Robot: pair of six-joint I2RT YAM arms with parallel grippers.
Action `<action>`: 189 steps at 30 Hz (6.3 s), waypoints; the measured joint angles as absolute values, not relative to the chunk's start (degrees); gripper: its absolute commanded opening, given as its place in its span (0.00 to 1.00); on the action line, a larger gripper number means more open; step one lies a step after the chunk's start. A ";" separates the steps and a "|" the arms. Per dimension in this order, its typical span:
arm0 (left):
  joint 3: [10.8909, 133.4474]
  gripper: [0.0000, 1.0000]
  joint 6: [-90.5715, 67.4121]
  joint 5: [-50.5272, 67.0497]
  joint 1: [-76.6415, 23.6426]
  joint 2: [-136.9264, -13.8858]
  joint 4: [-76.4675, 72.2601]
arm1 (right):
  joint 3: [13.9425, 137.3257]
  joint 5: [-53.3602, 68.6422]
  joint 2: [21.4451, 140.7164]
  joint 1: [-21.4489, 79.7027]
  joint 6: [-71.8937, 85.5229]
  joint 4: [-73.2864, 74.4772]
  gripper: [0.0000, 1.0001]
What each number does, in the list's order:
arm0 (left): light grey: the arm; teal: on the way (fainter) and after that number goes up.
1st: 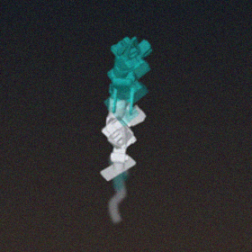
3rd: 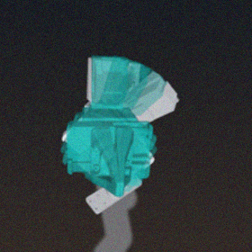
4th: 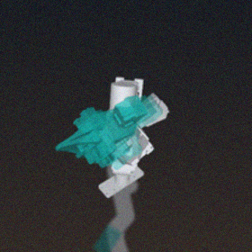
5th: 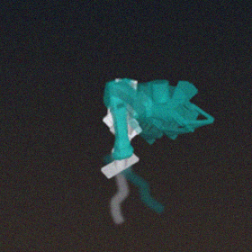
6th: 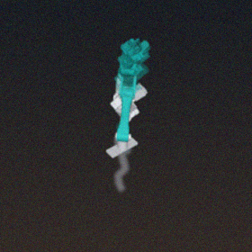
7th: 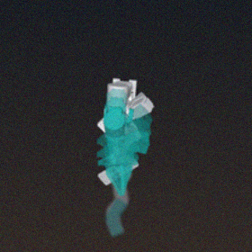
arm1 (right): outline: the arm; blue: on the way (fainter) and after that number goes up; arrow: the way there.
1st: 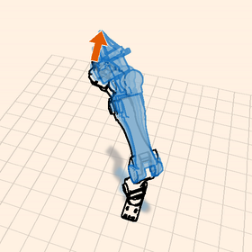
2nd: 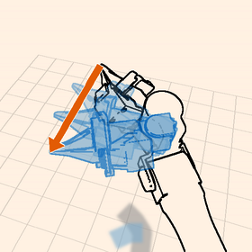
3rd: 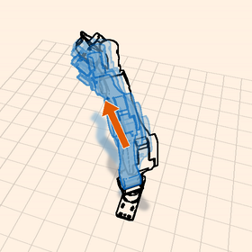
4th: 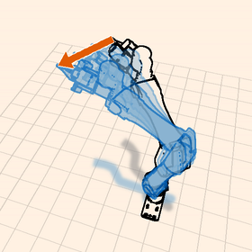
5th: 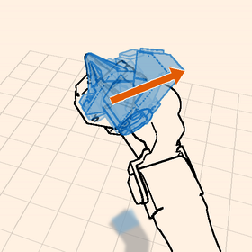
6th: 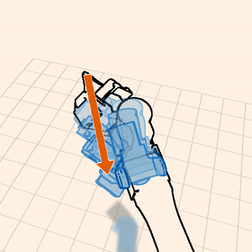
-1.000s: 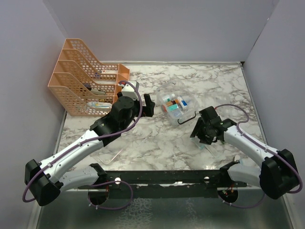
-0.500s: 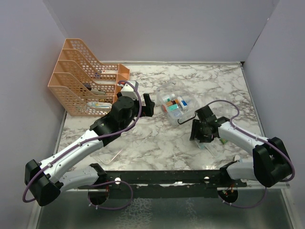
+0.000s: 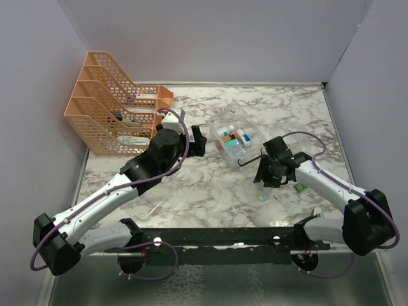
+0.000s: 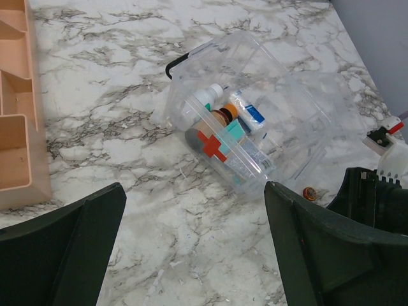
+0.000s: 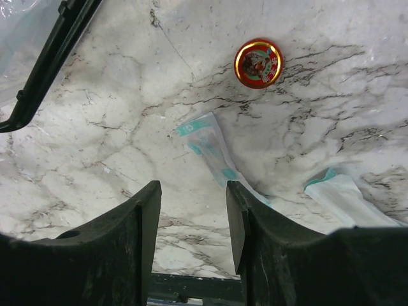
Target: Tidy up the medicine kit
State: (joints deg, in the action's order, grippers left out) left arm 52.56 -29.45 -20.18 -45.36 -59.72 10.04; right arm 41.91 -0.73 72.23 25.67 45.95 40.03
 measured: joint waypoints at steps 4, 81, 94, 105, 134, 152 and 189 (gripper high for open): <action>52.56 0.94 -29.45 -20.16 -45.36 -59.64 10.13 | 42.02 -2.28 72.58 25.67 43.53 40.23 0.46; 58.76 0.93 -25.45 -12.95 -34.50 -69.04 12.80 | 67.13 -7.22 94.72 -0.49 29.06 30.39 0.01; 61.41 0.93 -23.75 -12.53 -34.50 -71.81 11.27 | 72.79 -0.54 104.88 -0.49 17.50 25.87 0.03; 61.41 0.93 -23.64 -11.92 -34.50 -71.92 11.16 | 73.34 1.65 106.43 -0.49 16.29 27.07 0.25; 58.43 0.93 -26.39 -10.66 -35.40 -66.11 12.03 | 51.79 -1.93 66.61 -0.49 37.01 49.71 0.59; 52.84 0.92 -32.77 -5.34 -35.38 -60.71 11.92 | 40.36 -1.08 64.60 -0.49 41.54 48.62 0.67; 51.55 0.91 -35.00 -6.85 -35.38 -60.16 9.06 | 38.06 6.61 77.03 14.22 49.17 49.36 0.63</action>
State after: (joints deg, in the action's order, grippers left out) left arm 51.55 -35.00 -6.85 -35.38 -60.16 9.06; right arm 38.06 6.61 77.03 14.22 49.17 49.36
